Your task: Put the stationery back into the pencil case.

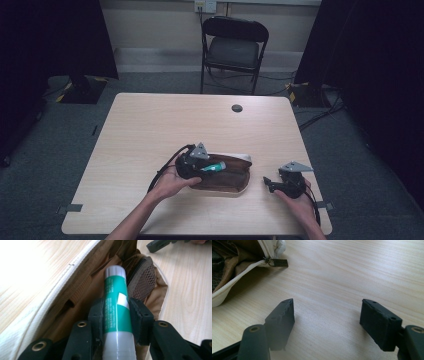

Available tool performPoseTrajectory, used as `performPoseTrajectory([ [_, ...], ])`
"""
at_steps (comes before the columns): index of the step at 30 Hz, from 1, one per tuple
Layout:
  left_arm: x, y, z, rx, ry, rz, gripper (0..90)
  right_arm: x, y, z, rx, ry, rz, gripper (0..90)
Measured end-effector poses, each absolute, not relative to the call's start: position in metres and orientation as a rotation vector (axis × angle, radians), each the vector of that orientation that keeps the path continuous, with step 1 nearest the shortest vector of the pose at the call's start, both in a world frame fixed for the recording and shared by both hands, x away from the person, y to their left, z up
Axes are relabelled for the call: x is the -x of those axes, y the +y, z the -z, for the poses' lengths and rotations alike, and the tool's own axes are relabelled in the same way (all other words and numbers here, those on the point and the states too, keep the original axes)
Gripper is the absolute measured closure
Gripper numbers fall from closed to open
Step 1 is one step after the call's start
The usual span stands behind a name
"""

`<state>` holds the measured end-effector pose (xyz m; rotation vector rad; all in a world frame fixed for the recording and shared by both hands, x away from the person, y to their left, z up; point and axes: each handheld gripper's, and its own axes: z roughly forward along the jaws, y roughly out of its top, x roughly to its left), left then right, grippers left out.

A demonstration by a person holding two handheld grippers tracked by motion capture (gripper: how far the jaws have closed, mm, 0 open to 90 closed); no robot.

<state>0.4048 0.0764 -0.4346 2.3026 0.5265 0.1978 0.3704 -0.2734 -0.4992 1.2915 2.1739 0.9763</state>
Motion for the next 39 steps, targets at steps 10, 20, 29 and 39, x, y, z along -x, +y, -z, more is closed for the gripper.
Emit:
performPoseTrajectory([
  [10,-0.408,0.072,0.437,-2.271,0.54,-0.212,57.4,-0.37,-0.273,0.499,-1.285,2.177,-0.976,26.8],
  [20,-0.404,0.086,0.436,-2.235,0.589,-0.264,51.1,-0.37,-0.273,0.499,-1.284,2.177,-0.977,26.8],
  [29,-0.403,0.104,0.434,-2.179,0.609,-0.16,46.7,-0.37,-0.273,0.499,-1.283,2.178,-0.977,26.8],
  [39,-0.392,0.131,0.431,-2.128,0.647,-0.173,38.1,-0.37,-0.273,0.499,-1.284,2.179,-0.978,26.7],
])
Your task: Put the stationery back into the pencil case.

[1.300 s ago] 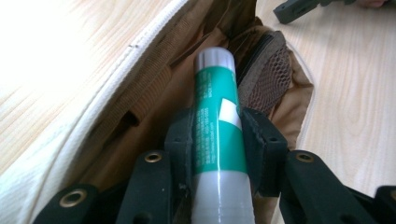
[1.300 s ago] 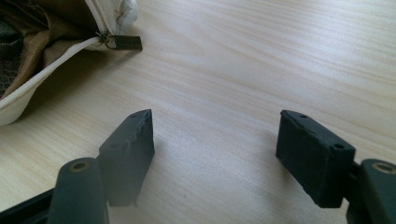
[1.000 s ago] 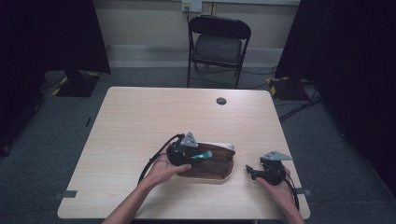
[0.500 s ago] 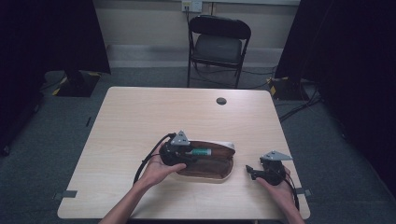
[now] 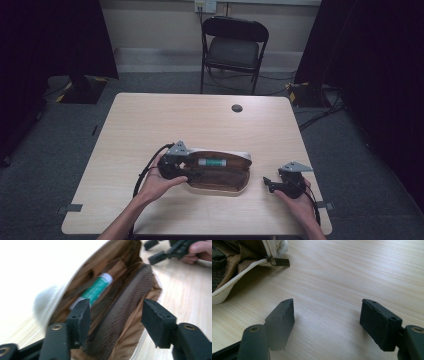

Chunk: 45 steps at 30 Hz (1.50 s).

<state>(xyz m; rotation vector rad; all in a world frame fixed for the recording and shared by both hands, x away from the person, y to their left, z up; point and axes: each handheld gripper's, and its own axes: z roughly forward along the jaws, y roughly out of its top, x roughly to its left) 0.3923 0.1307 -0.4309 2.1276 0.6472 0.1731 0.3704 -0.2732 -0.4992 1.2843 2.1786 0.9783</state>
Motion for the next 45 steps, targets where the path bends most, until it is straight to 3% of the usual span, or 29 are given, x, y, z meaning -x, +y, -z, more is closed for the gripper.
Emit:
performPoseTrajectory([
  [17,-0.371,0.174,0.428,-2.122,0.693,-0.217,16.8,-0.371,-0.273,0.499,-1.287,2.18,-0.981,26.7],
  [29,-0.368,0.224,0.42,-2.097,0.765,-0.32,16.0,-0.372,-0.273,0.499,-1.283,2.182,-0.982,26.7],
  [41,-0.365,0.3,0.47,-2.084,1.086,-0.31,16.0,-0.372,-0.273,0.499,-1.283,2.183,-0.982,26.6],
  [45,-0.369,0.313,0.481,-2.106,1.165,-0.362,16.2,-0.372,-0.273,0.499,-1.283,2.183,-0.982,26.6],
])
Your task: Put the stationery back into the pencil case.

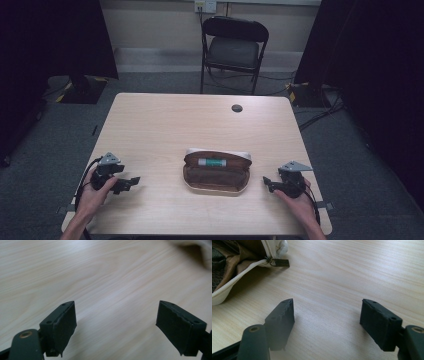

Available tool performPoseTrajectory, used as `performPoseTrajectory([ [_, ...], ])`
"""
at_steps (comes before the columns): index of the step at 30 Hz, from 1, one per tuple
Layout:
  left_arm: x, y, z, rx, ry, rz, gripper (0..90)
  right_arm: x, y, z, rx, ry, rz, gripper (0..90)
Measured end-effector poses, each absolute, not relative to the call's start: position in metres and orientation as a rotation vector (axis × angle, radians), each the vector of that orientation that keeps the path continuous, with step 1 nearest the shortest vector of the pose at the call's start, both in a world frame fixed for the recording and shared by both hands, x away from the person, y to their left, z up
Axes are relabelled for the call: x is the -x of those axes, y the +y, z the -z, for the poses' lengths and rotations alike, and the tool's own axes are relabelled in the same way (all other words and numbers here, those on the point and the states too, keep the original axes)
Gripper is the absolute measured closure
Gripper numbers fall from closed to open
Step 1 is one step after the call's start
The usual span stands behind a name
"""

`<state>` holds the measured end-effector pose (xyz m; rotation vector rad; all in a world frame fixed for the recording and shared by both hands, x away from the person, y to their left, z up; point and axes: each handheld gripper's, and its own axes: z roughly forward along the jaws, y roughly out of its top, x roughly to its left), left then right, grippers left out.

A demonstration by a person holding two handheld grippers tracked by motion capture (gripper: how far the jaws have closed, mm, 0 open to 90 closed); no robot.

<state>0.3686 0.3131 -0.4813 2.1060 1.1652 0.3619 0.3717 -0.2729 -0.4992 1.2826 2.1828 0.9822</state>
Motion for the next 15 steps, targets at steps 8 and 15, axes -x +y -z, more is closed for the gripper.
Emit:
performPoseTrajectory([
  [8,-0.367,0.316,0.497,-2.113,1.204,-0.486,12.1,-0.372,-0.273,0.499,-1.283,2.183,-0.981,24.8],
  [15,-0.367,0.316,0.503,-2.083,1.182,-0.506,4.0,-0.373,-0.273,0.5,-1.305,2.168,-0.958,19.9],
])
